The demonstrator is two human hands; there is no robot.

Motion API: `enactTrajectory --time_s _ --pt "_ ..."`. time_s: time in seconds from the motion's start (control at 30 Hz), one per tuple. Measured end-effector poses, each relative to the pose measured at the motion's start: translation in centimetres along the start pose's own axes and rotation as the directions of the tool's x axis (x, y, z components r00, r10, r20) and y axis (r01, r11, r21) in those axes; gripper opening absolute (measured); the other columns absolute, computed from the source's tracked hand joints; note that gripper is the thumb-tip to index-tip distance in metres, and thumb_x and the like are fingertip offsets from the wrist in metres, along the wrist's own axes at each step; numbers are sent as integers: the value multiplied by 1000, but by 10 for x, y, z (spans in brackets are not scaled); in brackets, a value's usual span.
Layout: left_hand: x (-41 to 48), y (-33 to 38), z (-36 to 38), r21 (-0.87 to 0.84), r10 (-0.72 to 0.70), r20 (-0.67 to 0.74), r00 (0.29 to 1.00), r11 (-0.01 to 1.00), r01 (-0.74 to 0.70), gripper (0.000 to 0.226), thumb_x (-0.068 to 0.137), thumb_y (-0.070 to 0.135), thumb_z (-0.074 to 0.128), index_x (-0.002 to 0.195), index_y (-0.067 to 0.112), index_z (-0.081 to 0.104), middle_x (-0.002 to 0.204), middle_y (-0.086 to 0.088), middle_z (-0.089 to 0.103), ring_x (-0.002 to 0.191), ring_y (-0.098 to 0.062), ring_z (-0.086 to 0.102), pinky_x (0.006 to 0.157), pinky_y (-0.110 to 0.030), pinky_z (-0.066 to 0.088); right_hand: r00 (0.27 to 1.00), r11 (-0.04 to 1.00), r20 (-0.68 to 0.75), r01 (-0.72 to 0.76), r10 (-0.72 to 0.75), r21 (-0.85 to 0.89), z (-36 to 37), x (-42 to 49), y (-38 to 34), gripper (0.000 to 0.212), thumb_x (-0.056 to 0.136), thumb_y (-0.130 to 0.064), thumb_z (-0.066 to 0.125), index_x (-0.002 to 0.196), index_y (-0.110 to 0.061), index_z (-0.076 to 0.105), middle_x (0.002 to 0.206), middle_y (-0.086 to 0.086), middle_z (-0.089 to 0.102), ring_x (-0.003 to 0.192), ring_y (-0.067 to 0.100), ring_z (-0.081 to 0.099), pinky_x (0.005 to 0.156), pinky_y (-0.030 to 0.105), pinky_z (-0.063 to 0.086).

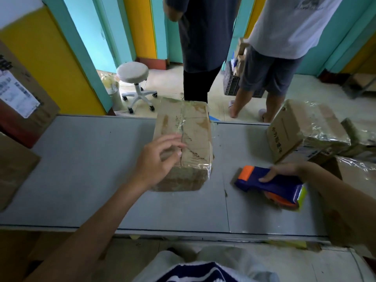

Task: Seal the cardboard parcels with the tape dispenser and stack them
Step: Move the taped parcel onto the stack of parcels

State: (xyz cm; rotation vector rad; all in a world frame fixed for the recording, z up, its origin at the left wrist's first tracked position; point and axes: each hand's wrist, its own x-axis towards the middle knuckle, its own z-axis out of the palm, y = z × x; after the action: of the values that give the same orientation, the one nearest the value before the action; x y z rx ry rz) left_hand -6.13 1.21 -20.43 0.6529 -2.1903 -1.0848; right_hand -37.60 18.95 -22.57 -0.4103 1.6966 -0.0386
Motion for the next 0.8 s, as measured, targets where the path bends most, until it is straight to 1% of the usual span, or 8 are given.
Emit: enactTrajectory --time_s 0.13,0.23,0.3,0.37,0.5,0.57,0.67,0.8 --pt "6 5 -14 -336 -185 -184 965 935 115 18 79 12 53 79 21 69 86 21 70 93 2 63 84 -11 43 995 990 -102 -6 -8 -139 5 -3 -6 80 52 -47 81 116 -6 57 103 10 67 85 23 65 67 24 51" --pt "4 -2 -24 -241 -153 -211 966 965 100 18 80 12 57 81 27 67 85 24 68 87 2 61 79 -11 43 944 910 -324 -80 -62 -407 7 -10 -12 80 79 -48 69 143 -14 35 140 10 44 125 27 44 98 30 39" --pt "-3 -10 -30 -108 -97 -222 970 991 75 10 76 27 60 81 34 65 81 23 63 75 0 56 70 -11 42 867 813 -464 -132 -183 -567 13 -12 -19 91 77 -60 63 148 -18 23 150 10 32 136 28 32 109 35 29" --pt "-13 -20 -36 -23 -61 -214 975 998 58 8 74 39 59 81 38 64 72 16 57 63 -3 49 60 -11 39 719 758 -536 -19 -443 -652 24 -16 -29 101 66 -75 59 147 -23 25 139 9 44 126 26 42 104 38 36" --pt "-36 -34 -41 -25 -53 -64 997 998 51 25 76 30 71 86 51 61 61 12 52 54 -1 45 57 -9 37 273 528 -476 640 -836 -559 88 -34 -62 70 70 -61 57 131 -29 47 77 -5 55 69 9 54 67 22 47" --pt "-43 -39 -38 -9 -18 -41 999 1000 17 30 73 35 75 91 52 59 62 12 51 55 -2 47 59 -11 40 193 389 -384 748 -903 -538 120 -24 -73 59 74 -60 56 127 -34 50 69 -4 54 65 12 51 62 19 44" --pt "-49 -45 -29 106 38 -101 994 994 -27 31 71 39 71 97 38 53 58 7 47 60 -11 51 57 -18 43 -18 292 -460 750 -888 -593 152 7 -79 53 83 -58 52 124 -26 57 71 -3 57 63 9 46 62 11 39" --pt "-45 -52 -10 399 244 -246 938 908 -132 32 75 40 62 92 21 45 59 11 36 58 -12 43 52 -21 38 -414 335 -491 395 -766 -855 167 38 -83 34 90 -37 53 118 -18 62 66 3 55 57 12 50 52 24 45"
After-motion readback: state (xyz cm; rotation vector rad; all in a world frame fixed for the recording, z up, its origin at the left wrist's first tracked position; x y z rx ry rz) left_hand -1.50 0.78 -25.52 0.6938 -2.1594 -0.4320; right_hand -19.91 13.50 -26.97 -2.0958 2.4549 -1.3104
